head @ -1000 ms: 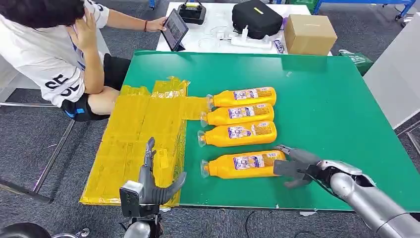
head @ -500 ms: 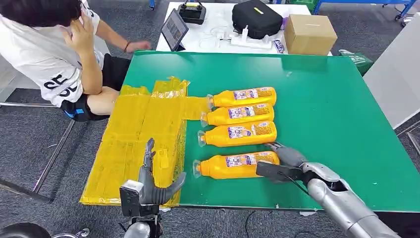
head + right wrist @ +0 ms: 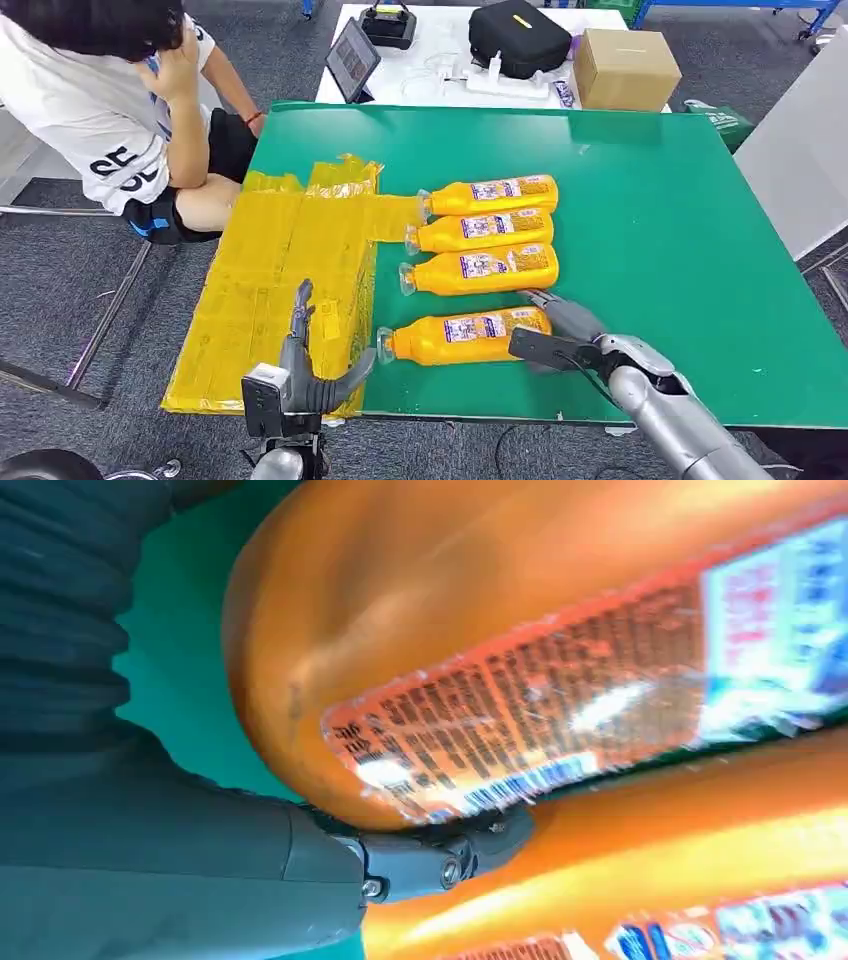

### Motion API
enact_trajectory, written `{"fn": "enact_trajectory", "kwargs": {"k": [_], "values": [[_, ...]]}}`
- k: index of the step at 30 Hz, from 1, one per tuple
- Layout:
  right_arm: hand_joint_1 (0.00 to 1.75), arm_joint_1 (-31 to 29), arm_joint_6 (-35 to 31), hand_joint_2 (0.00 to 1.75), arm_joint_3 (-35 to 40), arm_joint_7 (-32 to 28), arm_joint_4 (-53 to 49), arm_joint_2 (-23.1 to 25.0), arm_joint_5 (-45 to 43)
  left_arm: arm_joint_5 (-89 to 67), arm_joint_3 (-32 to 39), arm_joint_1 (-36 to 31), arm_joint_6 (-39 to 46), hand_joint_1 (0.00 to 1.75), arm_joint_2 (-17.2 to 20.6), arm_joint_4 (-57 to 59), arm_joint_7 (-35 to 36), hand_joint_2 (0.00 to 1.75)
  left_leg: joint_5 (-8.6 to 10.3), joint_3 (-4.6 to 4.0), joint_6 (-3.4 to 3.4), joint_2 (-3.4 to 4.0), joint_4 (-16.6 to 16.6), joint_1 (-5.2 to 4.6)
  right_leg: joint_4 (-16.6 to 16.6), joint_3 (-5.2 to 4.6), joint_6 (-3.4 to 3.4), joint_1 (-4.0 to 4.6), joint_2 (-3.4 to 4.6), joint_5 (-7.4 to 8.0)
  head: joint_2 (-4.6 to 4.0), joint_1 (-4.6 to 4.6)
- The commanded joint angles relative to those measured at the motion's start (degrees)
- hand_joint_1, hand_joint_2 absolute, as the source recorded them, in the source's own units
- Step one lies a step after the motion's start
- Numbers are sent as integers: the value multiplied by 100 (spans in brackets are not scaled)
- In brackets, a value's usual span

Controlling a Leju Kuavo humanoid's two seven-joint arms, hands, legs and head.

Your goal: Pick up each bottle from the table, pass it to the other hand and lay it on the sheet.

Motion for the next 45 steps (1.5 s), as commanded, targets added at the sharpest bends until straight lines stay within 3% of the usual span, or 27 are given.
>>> {"fn": "enact_trajectory", "kwargs": {"k": [1,4,13,20,26,32,36,37,45], "values": [[0,69,98,175,-423,-169,-554,-112,-270,81,121,-18,-20,0,-44,189,8,175,-6,11,-3,6,0,0,-1,10,-6,2,1,-4,0,2],[0,136,216,175,-627,-149,-979,-326,-411,89,160,18,-14,0,-31,166,2,175,-6,7,-2,5,3,-3,3,5,-7,-2,-1,-6,0,2],[0,-104,562,175,-704,-109,-1024,-397,-631,122,199,20,-31,0,-33,184,-15,175,-9,13,-5,12,3,-2,3,9,-10,0,5,-6,0,2],[0,-625,727,175,-128,-177,177,70,-463,140,116,-118,-120,0,-62,337,-14,175,-5,18,-4,21,-5,2,-8,15,-7,4,16,3,0,2],[0,-716,735,175,-92,-201,280,100,-478,144,113,-125,-127,0,-63,341,-13,175,-11,31,-7,23,-3,7,-10,29,-14,10,13,-1,0,0],[0,-1564,785,175,635,-315,1247,631,-516,213,73,-241,-232,0,-110,478,-22,175,-6,21,-2,40,-2,3,-6,15,-10,5,33,5,0,4],[0,-1887,774,175,806,-323,1504,995,-545,217,66,-275,-245,0,-108,490,-26,175,-6,28,-6,60,-1,6,-3,13,-15,8,44,9,0,2],[0,-1887,774,175,806,-323,1504,995,-545,217,66,-275,-245,0,-108,490,-26,175,1,18,-1,32,-2,1,-1,8,-8,3,21,5,0,2],[0,-2174,828,175,1046,-605,1696,1381,-793,186,48,-281,-218,0,-63,469,-21,175,6,13,0,25,-1,0,5,7,-7,0,19,1,0,2]]}}
